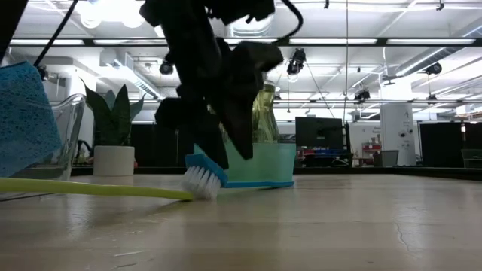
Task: Pick & Place Kitchen Sink Supplies
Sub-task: Put the blue dish brush into the right transparent bin
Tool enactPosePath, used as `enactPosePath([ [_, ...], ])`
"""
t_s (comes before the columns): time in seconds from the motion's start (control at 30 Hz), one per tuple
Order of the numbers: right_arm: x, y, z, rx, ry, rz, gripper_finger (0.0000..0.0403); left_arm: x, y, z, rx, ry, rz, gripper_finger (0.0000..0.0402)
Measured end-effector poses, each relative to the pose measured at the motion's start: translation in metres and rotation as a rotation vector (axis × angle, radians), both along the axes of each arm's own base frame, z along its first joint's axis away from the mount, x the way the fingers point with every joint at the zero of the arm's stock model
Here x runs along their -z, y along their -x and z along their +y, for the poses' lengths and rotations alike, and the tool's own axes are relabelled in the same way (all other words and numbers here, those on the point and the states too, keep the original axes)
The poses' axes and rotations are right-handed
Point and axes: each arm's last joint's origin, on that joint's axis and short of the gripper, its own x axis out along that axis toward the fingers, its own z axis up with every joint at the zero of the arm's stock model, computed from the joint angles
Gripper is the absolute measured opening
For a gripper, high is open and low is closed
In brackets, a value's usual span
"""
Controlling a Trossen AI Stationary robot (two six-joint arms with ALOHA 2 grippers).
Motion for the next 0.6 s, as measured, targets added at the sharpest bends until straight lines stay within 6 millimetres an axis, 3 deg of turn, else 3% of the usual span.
enactPosePath([
  [0.37, -0.001, 0.001, -0.001, -0.018, 0.057, 0.011, 0.0056, 0.029, -0.004, -0.002, 0.002, -0.023, 0.087, 0.0197],
  [0.6, -0.001, 0.001, -0.001, -0.030, 0.073, 0.021, 0.0056, 0.029, -0.003, -0.001, 0.000, -0.026, 0.098, 0.0113],
])
